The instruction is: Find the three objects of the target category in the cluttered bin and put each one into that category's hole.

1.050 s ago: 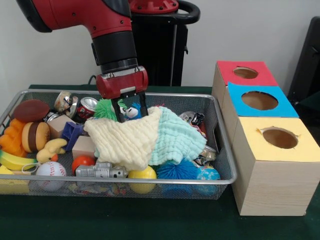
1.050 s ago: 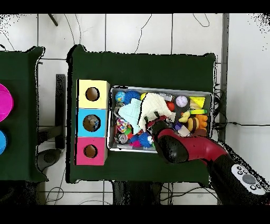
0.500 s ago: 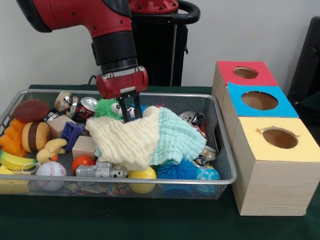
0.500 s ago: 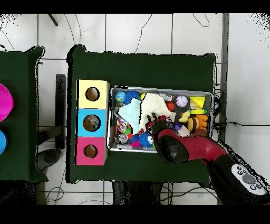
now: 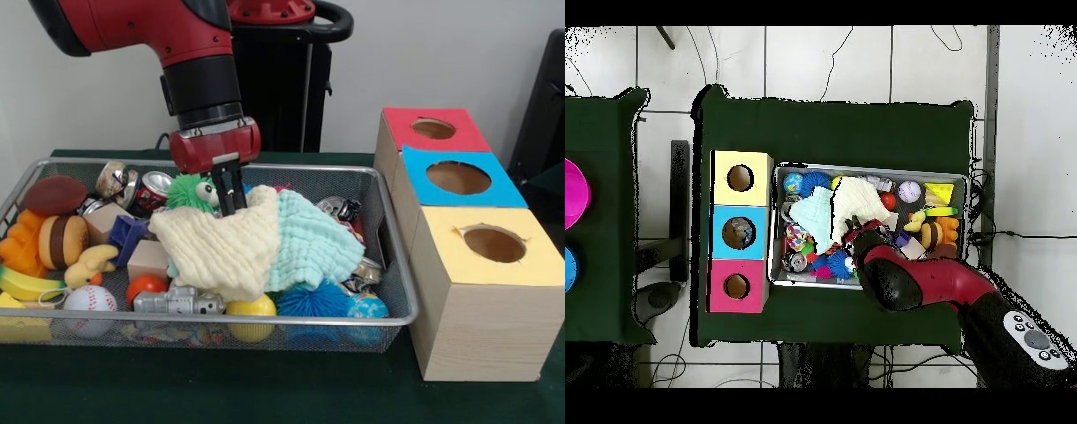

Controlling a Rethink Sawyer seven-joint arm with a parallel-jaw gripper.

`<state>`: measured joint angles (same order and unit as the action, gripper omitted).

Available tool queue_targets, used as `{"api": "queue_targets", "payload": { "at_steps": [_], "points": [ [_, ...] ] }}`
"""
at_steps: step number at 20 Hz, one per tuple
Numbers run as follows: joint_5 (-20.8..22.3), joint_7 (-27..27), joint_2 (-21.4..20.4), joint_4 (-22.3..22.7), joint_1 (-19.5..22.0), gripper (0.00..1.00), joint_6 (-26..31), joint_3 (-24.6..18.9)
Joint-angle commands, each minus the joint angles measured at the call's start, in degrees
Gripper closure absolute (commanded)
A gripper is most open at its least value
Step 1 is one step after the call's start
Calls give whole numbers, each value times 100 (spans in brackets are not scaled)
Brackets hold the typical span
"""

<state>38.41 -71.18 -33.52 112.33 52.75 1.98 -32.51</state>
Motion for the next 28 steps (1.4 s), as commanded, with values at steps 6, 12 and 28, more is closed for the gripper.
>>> {"api": "queue_targets", "payload": {
  "at_steps": [6,12,28],
  "points": [
    [-82,-606,-421,200,-58,100,256,-487],
    [-557,-820,-1073,718,79,100,429,-996],
    [-1304,-815,-2014,1413,248,100,688,-1460]
  ]
}}
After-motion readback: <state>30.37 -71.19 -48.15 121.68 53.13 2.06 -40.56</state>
